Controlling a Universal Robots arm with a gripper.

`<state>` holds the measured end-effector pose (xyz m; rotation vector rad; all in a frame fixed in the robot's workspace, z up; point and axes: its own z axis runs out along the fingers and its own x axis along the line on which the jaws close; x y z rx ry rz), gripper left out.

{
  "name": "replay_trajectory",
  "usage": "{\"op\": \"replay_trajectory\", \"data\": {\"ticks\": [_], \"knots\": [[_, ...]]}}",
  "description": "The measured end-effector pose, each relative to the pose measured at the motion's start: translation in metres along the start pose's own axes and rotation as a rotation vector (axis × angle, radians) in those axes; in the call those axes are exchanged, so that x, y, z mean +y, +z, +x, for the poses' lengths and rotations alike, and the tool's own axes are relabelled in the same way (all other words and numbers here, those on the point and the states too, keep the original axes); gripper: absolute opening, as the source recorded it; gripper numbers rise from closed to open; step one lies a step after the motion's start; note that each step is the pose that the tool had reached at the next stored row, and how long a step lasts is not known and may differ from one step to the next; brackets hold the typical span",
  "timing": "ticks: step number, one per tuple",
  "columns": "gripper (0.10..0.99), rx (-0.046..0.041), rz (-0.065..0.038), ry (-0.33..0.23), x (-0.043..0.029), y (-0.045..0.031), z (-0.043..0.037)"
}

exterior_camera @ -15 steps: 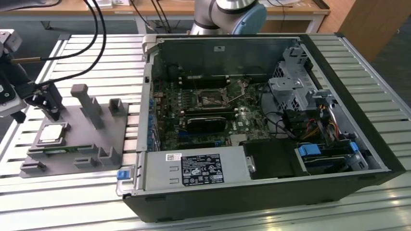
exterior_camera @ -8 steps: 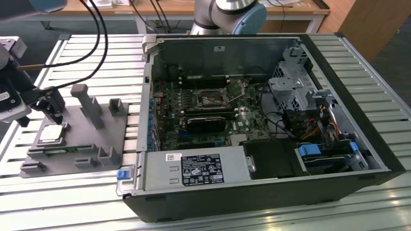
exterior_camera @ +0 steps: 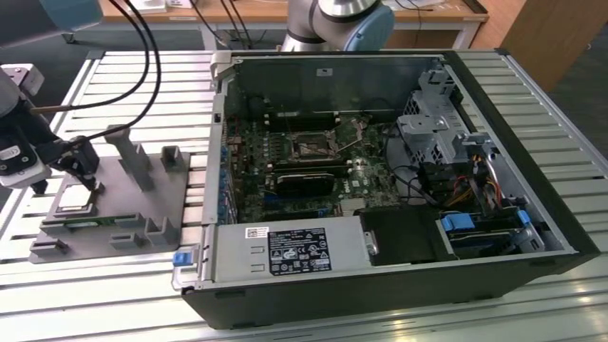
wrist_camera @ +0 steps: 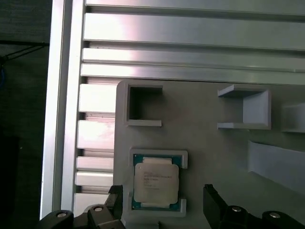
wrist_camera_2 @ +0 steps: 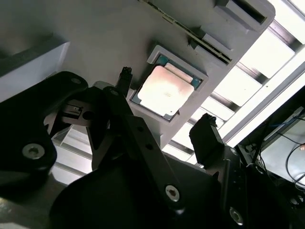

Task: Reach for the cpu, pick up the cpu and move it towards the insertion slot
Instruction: 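Pick up the cpu and move it towards the insertion slot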

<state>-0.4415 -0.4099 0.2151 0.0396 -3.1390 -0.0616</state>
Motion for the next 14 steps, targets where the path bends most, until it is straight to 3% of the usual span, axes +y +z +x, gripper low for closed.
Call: {"op": "replay_trajectory", "data": {"ticks": [4, 14], "knots": [[0.765, -0.0007, -0.006, 0.0, -0.0008, 0.0064, 0.0015], [0.753, -0.0005, -0.006, 0.0, -0.0021, 0.0239, 0.0035]]}}
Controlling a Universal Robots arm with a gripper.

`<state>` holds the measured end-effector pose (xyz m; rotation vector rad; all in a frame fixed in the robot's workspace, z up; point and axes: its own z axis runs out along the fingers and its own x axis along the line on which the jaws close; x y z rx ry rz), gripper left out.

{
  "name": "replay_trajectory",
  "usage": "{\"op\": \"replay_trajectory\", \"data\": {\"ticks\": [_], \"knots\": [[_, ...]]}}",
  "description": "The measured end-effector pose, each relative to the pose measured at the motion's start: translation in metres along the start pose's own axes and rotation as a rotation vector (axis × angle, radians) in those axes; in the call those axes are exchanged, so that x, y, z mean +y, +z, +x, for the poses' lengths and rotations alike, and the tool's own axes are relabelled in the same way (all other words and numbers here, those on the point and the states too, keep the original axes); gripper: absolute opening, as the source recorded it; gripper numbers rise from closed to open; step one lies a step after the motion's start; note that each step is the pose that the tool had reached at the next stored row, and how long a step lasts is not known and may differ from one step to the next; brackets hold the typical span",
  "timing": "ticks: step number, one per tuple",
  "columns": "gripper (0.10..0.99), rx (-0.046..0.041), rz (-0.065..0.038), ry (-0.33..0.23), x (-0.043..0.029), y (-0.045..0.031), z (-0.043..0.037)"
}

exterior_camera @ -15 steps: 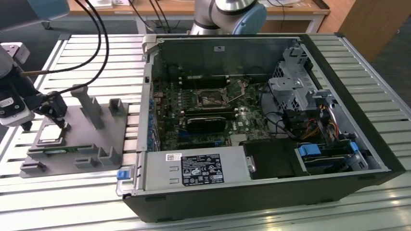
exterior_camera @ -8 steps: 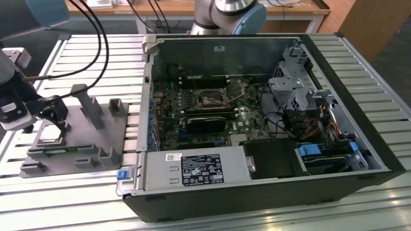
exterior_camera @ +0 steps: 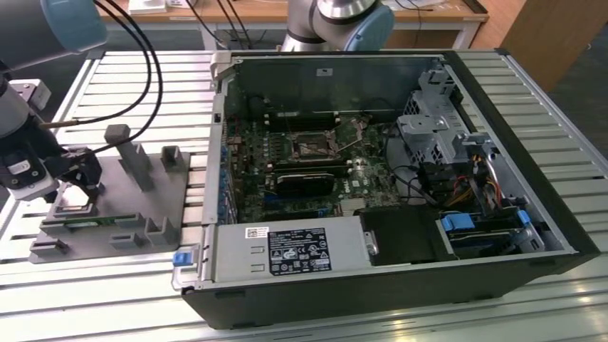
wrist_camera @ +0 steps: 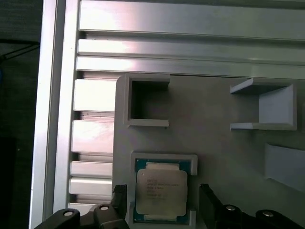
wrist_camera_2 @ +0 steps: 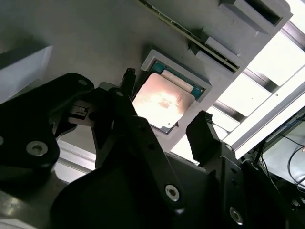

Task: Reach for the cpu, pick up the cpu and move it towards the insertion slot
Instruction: 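Pick up the cpu and move it towards the insertion slot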

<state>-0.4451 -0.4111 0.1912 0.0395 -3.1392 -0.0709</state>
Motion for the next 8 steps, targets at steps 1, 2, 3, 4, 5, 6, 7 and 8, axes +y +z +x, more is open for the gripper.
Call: {"op": "replay_trajectory", "data": {"ticks": [1, 2, 3, 4, 5, 6, 7, 8], "knots": [[0.753, 0.0001, 0.0, 0.0, 0.0, 0.0004, 0.0], [0.678, 0.0003, 0.0, 0.0, 0.0, 0.0005, 0.0001], [0.678, 0.0002, 0.0, 0.0, 0.0, 0.0007, 0.0], [0.678, -0.0001, 0.0, 0.0, -0.0001, 0.0012, 0.0], [0.678, -0.0001, 0.0, 0.0, -0.0001, 0.0018, 0.0], [0.663, 0.0, 0.0, 0.0, -0.0001, 0.0027, 0.0], [0.663, 0.0001, 0.0, 0.0, -0.0002, 0.0034, 0.0], [0.663, 0.0001, 0.0, 0.0, -0.0002, 0.0039, 0.0]]}}
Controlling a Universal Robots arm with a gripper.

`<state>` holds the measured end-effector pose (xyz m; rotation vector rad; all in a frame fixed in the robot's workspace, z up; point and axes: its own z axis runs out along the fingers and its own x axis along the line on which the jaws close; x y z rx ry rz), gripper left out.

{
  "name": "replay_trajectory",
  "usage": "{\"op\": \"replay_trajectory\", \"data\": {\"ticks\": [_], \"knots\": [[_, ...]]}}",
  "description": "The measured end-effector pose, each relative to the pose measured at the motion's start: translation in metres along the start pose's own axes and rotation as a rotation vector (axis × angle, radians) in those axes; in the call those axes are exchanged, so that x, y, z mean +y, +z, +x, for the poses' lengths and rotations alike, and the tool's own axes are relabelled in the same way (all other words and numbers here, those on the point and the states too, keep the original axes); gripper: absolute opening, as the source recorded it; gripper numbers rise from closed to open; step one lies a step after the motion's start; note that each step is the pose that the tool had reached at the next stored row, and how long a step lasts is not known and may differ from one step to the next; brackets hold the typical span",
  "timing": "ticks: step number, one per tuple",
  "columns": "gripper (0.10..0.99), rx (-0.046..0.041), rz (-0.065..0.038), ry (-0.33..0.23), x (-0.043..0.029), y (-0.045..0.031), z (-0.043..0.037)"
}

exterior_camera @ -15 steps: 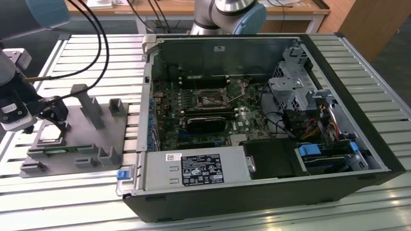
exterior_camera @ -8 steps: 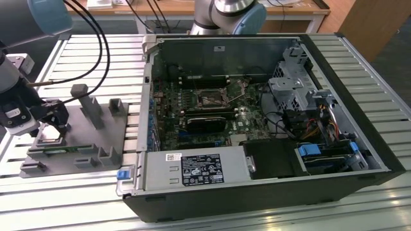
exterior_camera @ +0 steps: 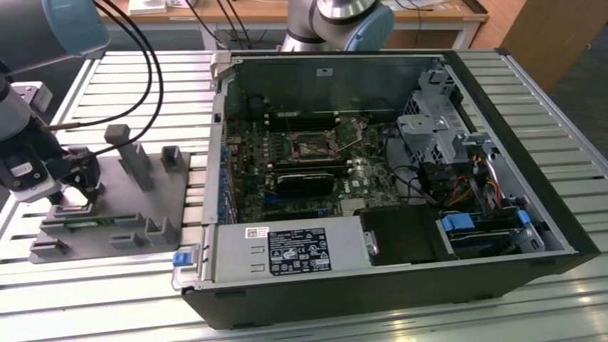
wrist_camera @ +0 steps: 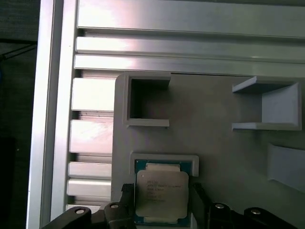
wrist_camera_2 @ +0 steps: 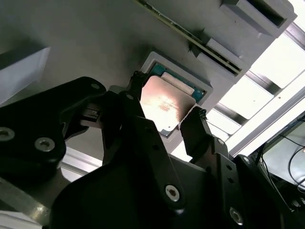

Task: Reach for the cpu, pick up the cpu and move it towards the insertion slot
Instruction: 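Pick up the cpu and move it towards the insertion slot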

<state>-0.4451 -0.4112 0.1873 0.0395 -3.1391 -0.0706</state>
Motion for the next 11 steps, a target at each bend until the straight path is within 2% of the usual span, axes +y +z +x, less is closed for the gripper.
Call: {"op": "replay_trajectory", "data": {"ticks": [1, 11], "knots": [[0.596, 0.0001, 0.0, 0.0, 0.0, 0.0003, 0.0], [0.58, 0.0, -0.005, 0.0, -0.0001, 0.0026, 0.0]]}}
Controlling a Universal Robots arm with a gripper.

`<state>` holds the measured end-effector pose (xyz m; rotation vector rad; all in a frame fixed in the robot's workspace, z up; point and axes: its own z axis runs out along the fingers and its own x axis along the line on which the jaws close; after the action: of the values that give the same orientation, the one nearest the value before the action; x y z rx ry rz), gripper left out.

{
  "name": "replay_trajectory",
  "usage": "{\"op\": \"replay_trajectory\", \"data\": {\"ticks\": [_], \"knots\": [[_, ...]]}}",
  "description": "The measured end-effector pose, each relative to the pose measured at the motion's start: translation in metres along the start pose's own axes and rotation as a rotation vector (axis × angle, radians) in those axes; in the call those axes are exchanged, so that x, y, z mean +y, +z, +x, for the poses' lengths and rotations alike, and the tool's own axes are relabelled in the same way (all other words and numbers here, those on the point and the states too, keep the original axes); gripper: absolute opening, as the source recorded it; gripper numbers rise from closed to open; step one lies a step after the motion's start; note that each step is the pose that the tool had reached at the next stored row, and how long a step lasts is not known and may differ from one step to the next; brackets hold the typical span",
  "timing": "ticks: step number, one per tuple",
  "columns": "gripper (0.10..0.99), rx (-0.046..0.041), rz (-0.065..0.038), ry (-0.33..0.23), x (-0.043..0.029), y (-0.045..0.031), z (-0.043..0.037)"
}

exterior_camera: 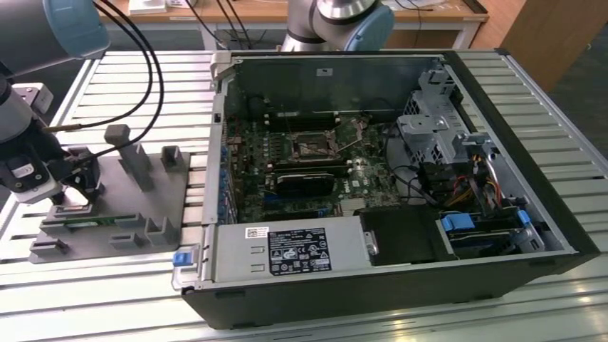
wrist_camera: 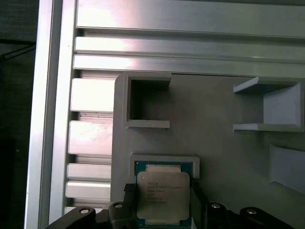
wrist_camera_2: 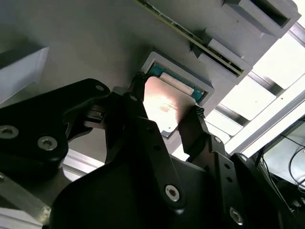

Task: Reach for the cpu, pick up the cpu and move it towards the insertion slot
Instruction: 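Pick up the cpu and move it towards the insertion slot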

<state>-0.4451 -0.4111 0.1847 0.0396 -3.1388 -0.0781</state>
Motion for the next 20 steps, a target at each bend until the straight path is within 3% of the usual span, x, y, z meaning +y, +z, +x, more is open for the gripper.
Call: {"op": "replay_trajectory", "data": {"ticks": [2, 6, 12, 20], "knots": [[0.533, -0.0001, -0.001, 0.0, 0.0, 0.0001, 0.0], [0.533, -0.0007, -0.002, 0.0, 0.0001, -0.001, 0.0], [0.533, -0.0004, -0.002, 0.0, 0.0006, -0.0125, 0.0], [0.533, -0.0004, -0.002, 0.0, 0.0007, -0.0138, 0.0]]}}
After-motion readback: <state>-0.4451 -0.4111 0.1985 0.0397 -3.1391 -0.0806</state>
